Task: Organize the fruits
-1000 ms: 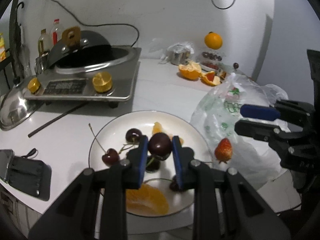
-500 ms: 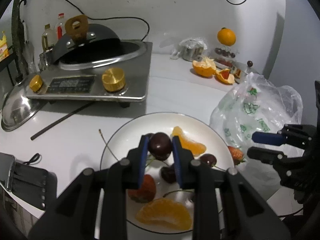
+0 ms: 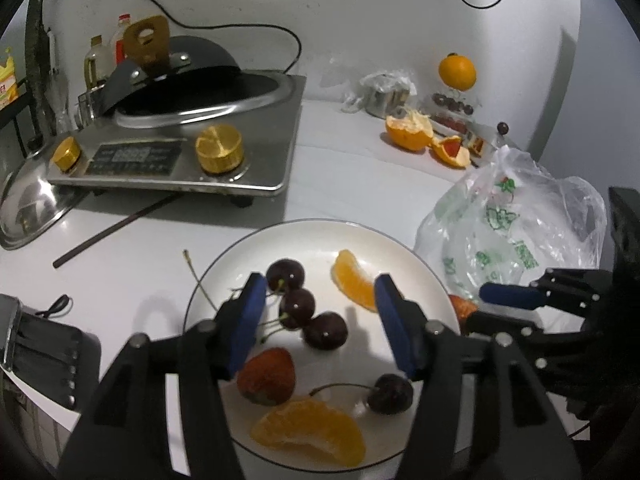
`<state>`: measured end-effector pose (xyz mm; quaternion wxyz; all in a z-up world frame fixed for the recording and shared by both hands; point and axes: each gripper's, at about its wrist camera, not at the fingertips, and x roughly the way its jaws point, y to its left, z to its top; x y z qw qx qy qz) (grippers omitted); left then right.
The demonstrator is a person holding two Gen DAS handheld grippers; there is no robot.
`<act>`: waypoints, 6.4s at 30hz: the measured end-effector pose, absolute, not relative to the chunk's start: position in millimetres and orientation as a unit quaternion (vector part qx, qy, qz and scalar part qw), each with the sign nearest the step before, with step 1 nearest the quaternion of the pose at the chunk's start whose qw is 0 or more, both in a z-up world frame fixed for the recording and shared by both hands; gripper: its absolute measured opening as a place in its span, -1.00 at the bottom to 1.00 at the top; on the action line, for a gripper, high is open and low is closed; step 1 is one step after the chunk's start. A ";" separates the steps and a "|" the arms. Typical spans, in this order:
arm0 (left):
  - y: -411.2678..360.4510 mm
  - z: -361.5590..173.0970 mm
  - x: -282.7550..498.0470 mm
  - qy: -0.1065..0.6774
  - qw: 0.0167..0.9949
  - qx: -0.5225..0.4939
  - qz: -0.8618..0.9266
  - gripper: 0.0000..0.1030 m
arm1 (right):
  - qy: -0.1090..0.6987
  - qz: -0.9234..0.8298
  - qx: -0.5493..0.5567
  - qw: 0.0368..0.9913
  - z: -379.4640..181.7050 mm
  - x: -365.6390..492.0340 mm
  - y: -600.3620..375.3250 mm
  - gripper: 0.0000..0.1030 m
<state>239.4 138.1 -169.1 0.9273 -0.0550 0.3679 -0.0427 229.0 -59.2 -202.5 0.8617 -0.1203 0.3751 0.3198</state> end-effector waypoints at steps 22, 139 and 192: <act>151.4 -160.8 196.3 0.348 0.935 -0.061 -0.044 0.13 | 0.380 0.305 -0.136 0.862 -205.3 225.1 -51.1 -0.35; 28.2 40.6 -8.4 0.066 0.998 -0.012 -0.006 0.99 | 0.071 0.124 -0.037 0.989 4.8 -6.1 -200.1 0.64; 28.5 31.9 -8.1 0.072 0.997 -0.006 -0.011 0.99 | 0.078 0.125 -0.034 0.989 -2.0 -2.9 -194.2 0.64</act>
